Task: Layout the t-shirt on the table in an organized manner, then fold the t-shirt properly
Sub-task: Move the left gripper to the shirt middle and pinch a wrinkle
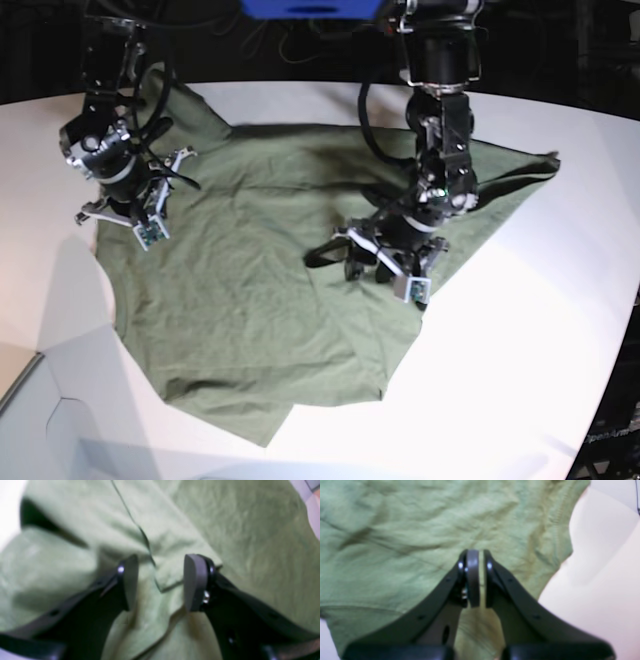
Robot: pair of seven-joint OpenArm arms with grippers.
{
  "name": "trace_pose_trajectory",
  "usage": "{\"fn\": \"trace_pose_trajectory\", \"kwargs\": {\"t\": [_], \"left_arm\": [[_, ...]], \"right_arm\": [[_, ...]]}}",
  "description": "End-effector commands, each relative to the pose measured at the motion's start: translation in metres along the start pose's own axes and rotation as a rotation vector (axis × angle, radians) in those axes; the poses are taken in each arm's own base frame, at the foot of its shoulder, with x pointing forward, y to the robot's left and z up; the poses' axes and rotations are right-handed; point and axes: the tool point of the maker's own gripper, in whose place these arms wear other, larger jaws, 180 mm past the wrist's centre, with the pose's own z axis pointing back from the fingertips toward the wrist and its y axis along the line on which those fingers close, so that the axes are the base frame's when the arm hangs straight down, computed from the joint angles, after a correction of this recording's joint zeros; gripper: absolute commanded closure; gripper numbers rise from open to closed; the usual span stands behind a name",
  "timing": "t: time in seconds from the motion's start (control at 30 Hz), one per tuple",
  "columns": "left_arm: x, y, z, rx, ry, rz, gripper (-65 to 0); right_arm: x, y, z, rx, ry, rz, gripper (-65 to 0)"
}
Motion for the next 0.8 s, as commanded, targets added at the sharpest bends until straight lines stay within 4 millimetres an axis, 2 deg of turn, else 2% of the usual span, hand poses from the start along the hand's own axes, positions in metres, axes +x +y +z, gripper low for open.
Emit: {"fn": "trace_pose_trajectory", "kwargs": {"t": [0.0,0.27,0.5,0.7,0.77], "left_arm": [[0.024,-0.006,-0.003,-0.018,-0.067,-0.001,-29.3],[-0.008,-0.006,-0.02,-0.034,0.026,0.051,-29.3],[-0.001,-0.016,-0.02,-0.087,-0.014,0.163,-29.3],[-0.001,-0.017,-0.02,-0.096,-0.017,0.175,-29.3],[-0.002,-0.027,-0.022,-0.117,-0.008,0.157,-29.3]], "right_arm": [[0.011,-0.006,0.003,-0.017,-0.039,0.001,-2.7],[0.011,-0.006,0.003,-0.017,-0.039,0.001,-2.7],[0.011,-0.006,0.003,-0.017,-0.039,0.001,-2.7],[0.011,-0.006,0.003,-0.017,-0.039,0.001,-2.7],[0.011,-0.006,0.003,-0.017,-0.039,0.001,-2.7]]}}
